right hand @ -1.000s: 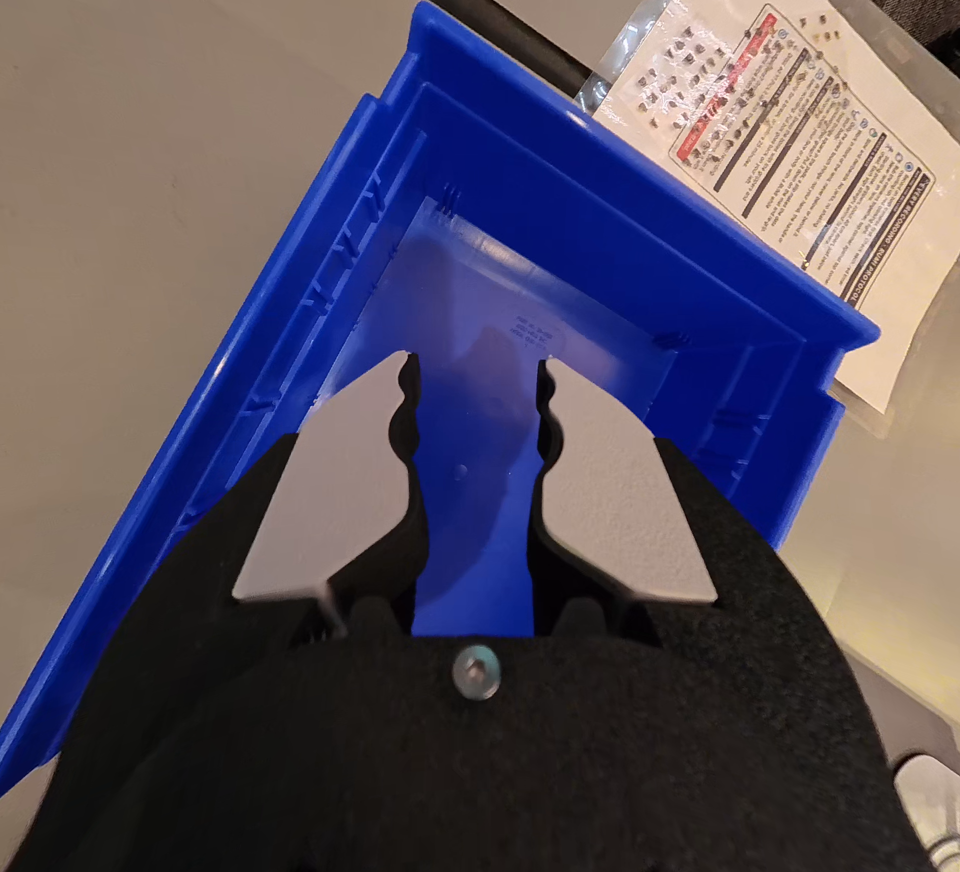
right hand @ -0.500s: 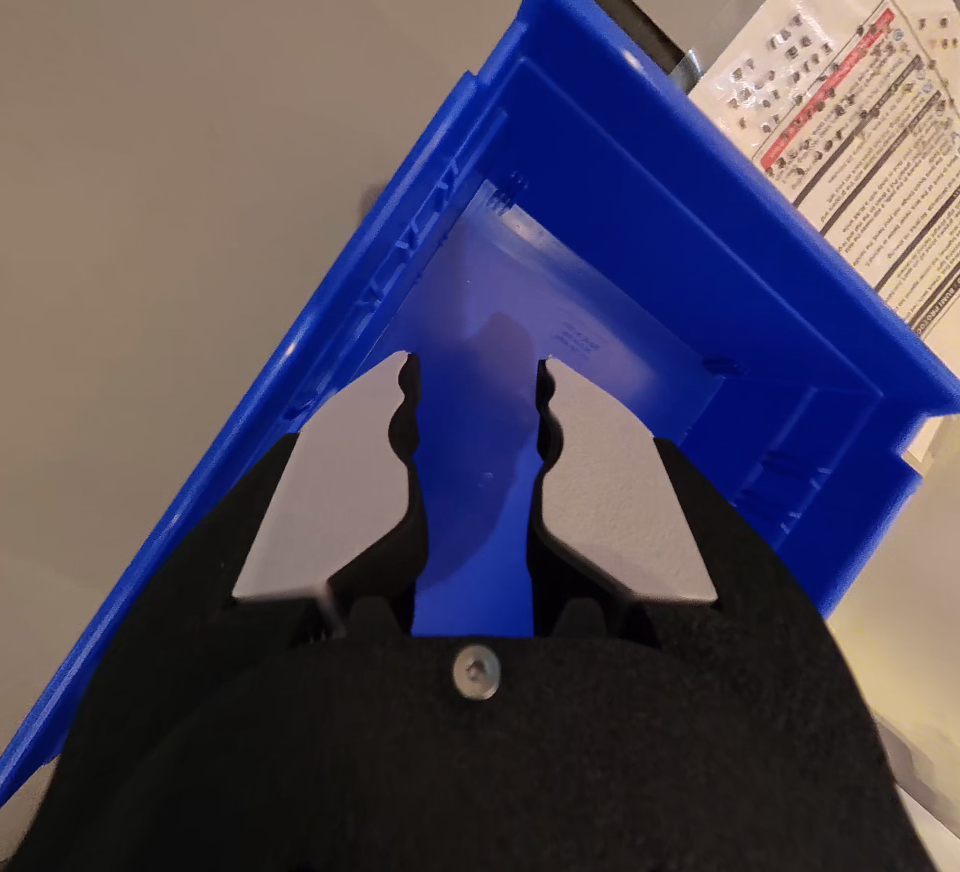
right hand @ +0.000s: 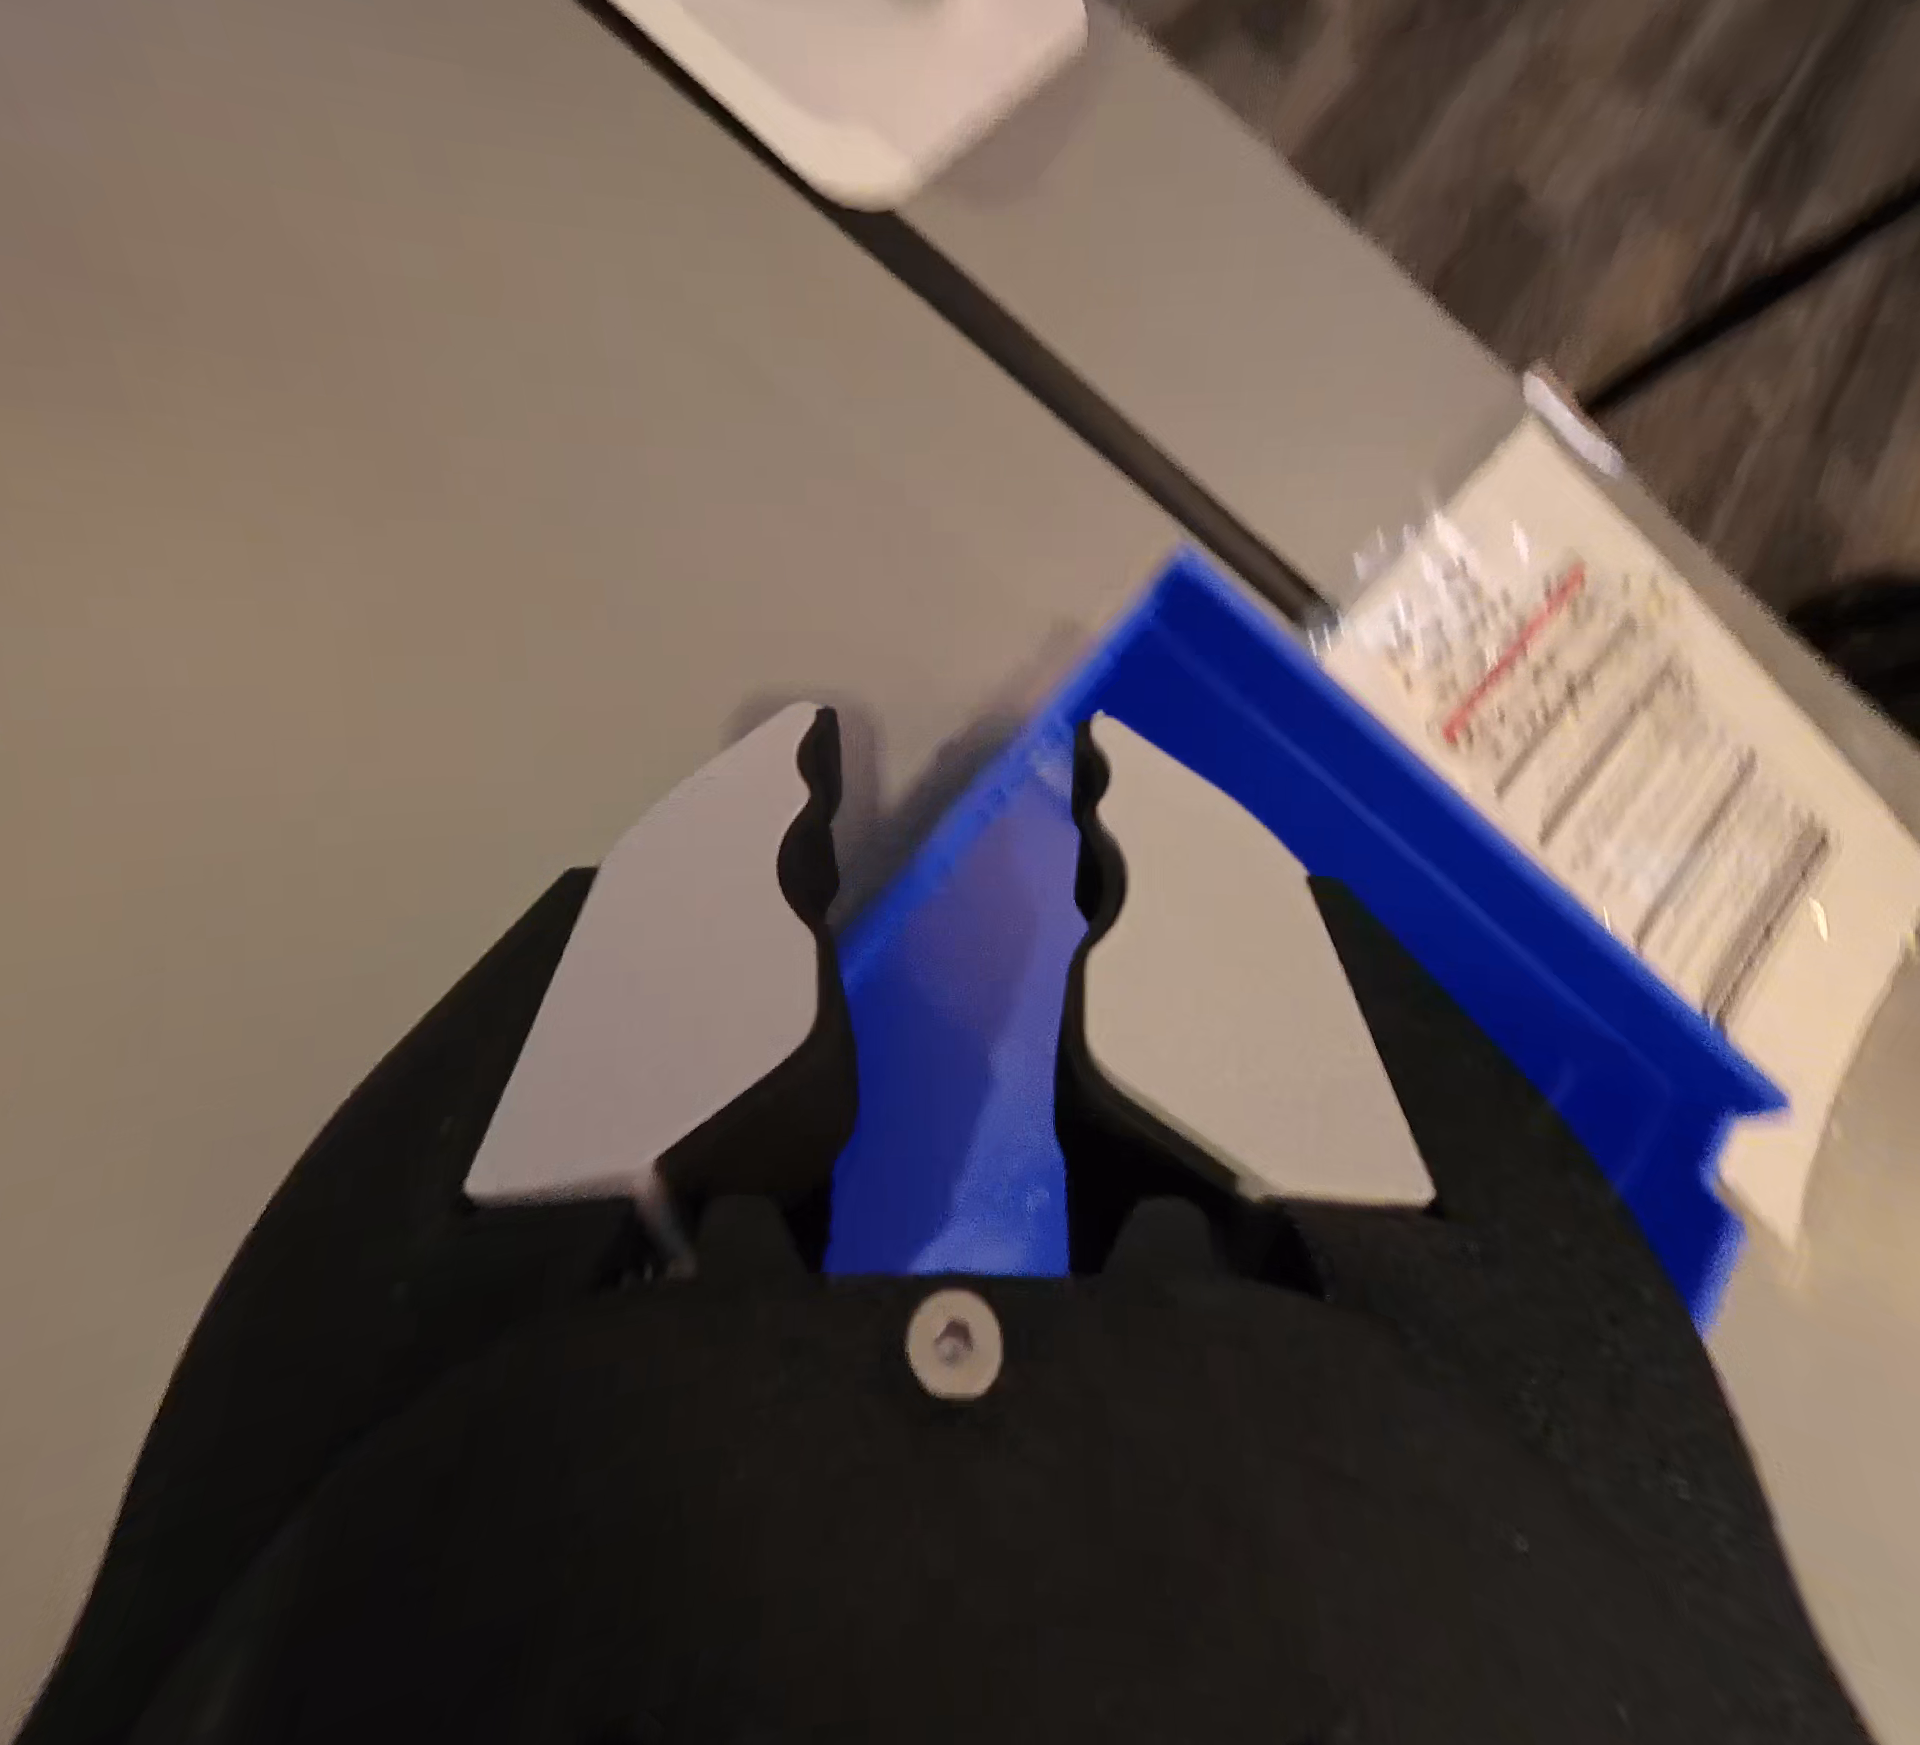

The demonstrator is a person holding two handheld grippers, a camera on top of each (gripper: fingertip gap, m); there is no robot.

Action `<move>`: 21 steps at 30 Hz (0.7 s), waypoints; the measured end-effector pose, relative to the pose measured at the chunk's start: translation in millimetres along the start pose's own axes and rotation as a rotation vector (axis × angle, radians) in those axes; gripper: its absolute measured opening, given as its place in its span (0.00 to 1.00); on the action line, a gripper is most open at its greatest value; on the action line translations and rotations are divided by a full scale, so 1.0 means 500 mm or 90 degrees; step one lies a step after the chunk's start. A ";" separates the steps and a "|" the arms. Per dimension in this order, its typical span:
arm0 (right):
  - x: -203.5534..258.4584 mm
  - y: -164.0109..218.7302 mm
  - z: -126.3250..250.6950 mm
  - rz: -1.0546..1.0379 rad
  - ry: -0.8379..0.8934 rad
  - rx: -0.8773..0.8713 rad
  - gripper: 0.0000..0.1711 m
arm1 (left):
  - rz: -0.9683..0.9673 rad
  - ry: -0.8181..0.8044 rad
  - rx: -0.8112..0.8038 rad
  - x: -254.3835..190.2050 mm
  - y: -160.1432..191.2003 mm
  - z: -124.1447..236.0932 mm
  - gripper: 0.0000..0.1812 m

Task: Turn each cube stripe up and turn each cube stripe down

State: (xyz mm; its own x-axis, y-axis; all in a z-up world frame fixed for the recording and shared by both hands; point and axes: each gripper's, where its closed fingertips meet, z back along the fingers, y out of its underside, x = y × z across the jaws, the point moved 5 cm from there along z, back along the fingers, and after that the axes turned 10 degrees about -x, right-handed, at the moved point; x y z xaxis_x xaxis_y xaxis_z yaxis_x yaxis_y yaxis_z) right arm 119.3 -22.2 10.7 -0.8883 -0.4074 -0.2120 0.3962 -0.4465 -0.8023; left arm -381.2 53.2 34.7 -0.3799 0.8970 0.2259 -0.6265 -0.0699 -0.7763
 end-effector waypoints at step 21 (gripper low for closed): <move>0.472 -0.198 0.054 0.405 -0.085 -0.604 0.36 | 0.346 0.573 -0.244 -0.330 -0.262 -0.125 0.25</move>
State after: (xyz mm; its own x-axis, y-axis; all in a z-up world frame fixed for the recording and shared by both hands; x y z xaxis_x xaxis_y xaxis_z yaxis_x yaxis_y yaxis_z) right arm -123.4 -95.8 55.2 -0.5358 -0.4503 -0.7143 0.3803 0.6266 -0.6803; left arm -194.0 -58.3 62.2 0.1893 0.7878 -0.5861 -0.2174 -0.5484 -0.8075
